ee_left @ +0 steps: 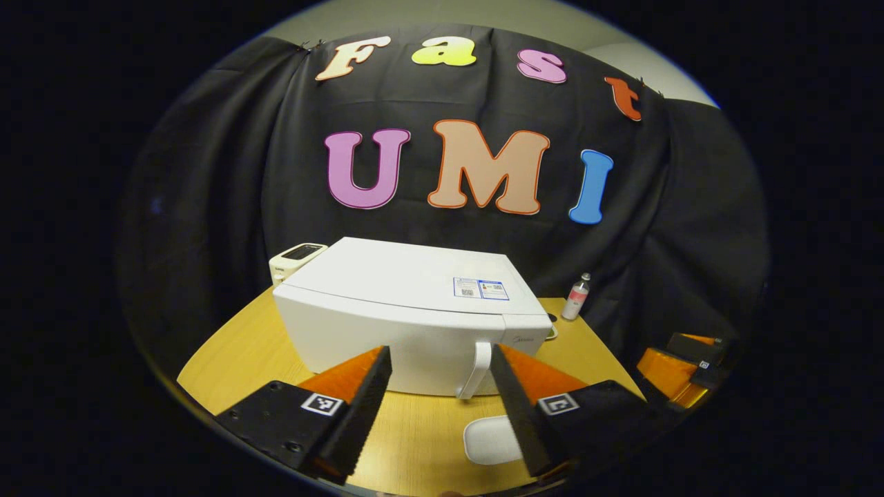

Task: Open the microwave oven with the left hand, put the food in, and close the microwave oven.

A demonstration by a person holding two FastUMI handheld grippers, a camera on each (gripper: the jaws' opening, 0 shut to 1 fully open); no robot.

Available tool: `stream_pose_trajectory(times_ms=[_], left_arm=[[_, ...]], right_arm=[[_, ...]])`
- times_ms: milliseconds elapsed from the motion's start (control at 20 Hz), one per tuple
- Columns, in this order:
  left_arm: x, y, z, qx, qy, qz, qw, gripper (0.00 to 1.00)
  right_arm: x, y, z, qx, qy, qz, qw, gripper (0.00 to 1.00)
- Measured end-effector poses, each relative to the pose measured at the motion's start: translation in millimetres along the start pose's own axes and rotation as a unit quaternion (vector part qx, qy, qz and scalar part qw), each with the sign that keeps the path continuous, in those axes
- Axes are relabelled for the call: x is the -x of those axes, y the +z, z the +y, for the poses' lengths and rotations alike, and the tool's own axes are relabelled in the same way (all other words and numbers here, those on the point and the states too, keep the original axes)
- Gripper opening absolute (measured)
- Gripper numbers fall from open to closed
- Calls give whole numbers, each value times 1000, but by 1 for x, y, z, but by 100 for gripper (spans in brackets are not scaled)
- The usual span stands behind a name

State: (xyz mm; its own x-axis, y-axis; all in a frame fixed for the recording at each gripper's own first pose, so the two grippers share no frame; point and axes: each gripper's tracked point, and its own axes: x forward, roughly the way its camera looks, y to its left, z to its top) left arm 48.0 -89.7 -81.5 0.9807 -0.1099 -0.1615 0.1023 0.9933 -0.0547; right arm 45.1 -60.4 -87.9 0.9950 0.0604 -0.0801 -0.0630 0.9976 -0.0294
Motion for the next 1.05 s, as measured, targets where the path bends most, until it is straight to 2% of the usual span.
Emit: stream_pose_trajectory(times_ms=[100, 300, 550, 600, 650, 750, 800, 850, 1000, 1050], left_arm=[[8, 6, 0, 4, 13, -6, 1000, 99], [21, 21, -6, 28, 21, -25, 999, 97], [23, 18, -13, 32, 13, -15, 999, 97], [25, 18, -14, 28, 14, -14, 999, 97], [25, 18, -15, 25, 14, -15, 999, 96], [24, 18, -18, 20, 12, -13, 1000, 97], [24, 18, -21, 20, 10, -12, 1000, 97], [25, 18, -24, 22, 5, -12, 1000, 97], [25, 19, -33, 22, -3, -10, 1000, 97], [24, 18, -34, 19, -4, -9, 1000, 97]], right_arm=[[2, 11, 1, 0, 9, -8, 1000, 99], [11, 38, 5, -7, 26, -35, 999, 99], [14, 49, 0, -21, 36, -49, 998, 100], [15, 49, -4, -20, 33, -49, 998, 91], [14, 49, -7, -19, 31, -48, 998, 91], [15, 46, -7, -21, 32, -45, 998, 92], [16, 45, -7, -22, 34, -44, 998, 100], [15, 44, -7, -21, 35, -43, 998, 92], [17, 41, -4, -23, 42, -41, 998, 92], [18, 40, -2, -23, 45, -41, 998, 100]])
